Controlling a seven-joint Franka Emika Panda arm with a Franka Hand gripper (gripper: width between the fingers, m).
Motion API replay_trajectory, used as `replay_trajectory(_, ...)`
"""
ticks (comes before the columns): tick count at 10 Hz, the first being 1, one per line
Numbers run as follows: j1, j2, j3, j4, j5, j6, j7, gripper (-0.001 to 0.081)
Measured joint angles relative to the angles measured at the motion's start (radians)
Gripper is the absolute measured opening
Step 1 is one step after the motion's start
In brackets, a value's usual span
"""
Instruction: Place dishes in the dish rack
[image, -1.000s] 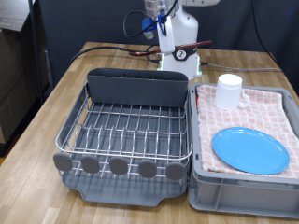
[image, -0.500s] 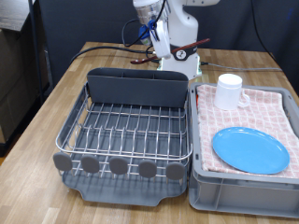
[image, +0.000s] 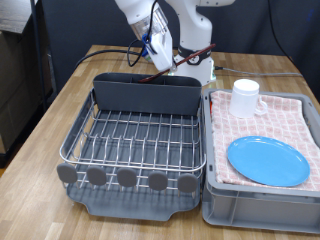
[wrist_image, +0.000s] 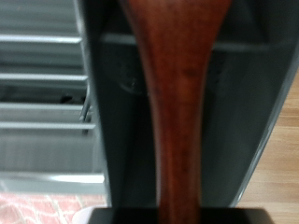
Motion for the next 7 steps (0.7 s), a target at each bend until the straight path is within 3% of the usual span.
replay_trajectory(7,0.0,0.073,-0.047,0.054,0.016,-0.049,-0.006,0.0075)
